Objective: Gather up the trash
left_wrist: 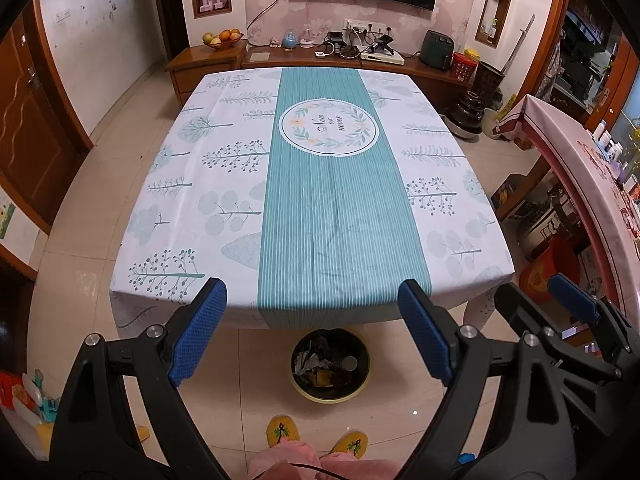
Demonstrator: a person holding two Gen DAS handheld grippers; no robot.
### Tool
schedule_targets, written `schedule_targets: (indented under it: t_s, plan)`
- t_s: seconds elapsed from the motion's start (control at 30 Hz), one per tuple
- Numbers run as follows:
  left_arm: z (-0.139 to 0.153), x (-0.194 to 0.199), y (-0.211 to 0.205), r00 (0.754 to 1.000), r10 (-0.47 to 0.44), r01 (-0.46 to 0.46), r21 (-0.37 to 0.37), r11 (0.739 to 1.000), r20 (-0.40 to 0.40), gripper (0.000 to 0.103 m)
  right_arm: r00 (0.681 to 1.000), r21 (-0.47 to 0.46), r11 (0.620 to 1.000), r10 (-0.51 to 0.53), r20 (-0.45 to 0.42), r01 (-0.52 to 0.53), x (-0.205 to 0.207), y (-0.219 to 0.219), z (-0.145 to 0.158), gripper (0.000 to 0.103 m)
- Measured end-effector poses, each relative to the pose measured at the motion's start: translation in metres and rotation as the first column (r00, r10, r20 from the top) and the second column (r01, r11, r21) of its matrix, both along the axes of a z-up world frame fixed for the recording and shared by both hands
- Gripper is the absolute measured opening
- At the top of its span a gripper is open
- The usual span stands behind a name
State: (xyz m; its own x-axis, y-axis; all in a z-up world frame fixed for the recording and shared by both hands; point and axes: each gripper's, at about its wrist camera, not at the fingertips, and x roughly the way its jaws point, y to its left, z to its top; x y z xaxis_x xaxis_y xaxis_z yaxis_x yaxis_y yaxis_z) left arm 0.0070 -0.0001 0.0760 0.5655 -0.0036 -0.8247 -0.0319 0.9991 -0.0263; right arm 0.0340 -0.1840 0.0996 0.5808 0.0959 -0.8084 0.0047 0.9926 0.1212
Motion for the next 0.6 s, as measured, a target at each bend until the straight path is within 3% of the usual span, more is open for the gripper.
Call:
schedule_targets:
  t_s: [0.6]
  plan:
    - [-0.011, 0.009, -0.008, 0.999, 0.011, -0.011, 0.018, 1.0, -0.031, 0.086, 1.0, 0.004, 1.0, 0.006, -0.027, -0.006, 0.006, -0.01, -0.01, 0.077]
